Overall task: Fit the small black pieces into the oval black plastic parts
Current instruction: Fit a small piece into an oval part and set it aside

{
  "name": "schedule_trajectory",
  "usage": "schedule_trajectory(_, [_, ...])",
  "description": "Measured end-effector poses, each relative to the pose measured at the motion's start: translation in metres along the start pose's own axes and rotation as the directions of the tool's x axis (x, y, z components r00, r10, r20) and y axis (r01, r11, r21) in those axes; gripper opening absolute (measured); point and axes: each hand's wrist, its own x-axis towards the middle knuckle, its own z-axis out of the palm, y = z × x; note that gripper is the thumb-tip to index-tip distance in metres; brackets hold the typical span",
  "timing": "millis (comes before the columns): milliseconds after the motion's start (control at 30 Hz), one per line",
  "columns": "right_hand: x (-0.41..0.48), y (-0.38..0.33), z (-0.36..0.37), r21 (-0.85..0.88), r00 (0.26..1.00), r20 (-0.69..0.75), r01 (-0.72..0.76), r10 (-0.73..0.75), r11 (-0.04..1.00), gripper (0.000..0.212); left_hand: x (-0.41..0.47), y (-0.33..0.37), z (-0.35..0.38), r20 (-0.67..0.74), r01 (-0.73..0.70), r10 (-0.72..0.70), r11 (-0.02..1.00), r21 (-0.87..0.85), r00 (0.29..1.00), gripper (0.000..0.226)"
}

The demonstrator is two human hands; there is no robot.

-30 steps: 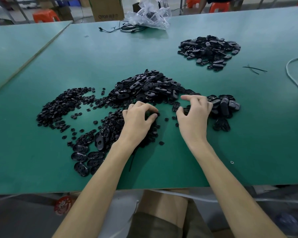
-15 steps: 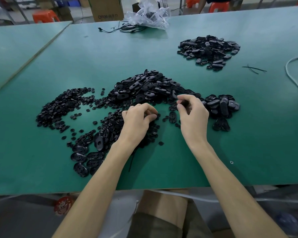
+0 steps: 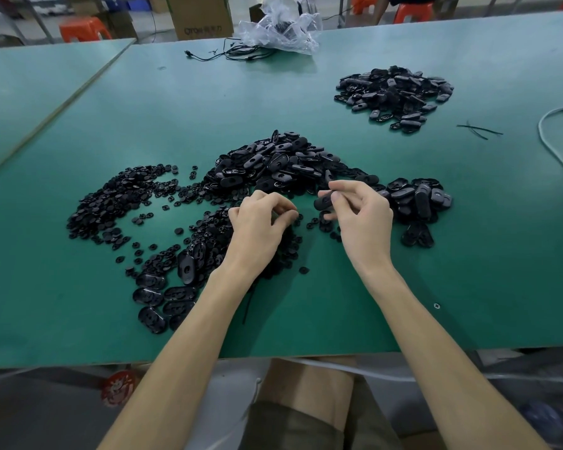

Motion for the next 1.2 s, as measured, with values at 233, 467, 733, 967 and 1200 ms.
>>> schedule_trajectory(233, [0.0008, 0.0024, -0.0008, -0.002, 1.0, 0.007, -0.007, 0.007, 1.0, 0.016, -0.0005, -0.001, 0.0023, 0.091, -0.035, 0.024, 0.992, 0.117, 0.996, 0.011])
schedule_trajectory(467, [0.0008, 0.0021, -0.0013, 0.002, 1.0, 0.006, 0.024, -0.024, 1.0, 0.015, 0.0007, -0.0027, 0.0046, 0.095, -0.04, 0.03, 0.994, 0.102, 0.995, 0.009])
schedule_trajectory(733, [-0.0016, -0.0026, -0.002, -0.02, 0.997, 0.032, 0.065, -0.065, 0.998, 0.014, 0.0035, -0.0079, 0.0076, 0.073, -0.003, 0.0, 0.999, 0.046, 0.997, 0.013])
schedule_trajectory(967, [0.0001, -0.0002, -0.0009, -0.056, 0.997, 0.034, 0.068, -0.066, 0.996, 0.01, -0.0005, -0.0008, 0.0013, 0.019, -0.002, 0.004, 0.996, -0.094, 1.0, 0.01])
schedule_trajectory(1200, [0.0, 0.0003, -0.0007, -0.062, 0.997, 0.054, 0.066, -0.062, 0.996, 0.009, -0.0027, 0.0017, -0.0011, 0.001, 0.003, -0.003, 0.975, -0.222, 1.0, 0.014])
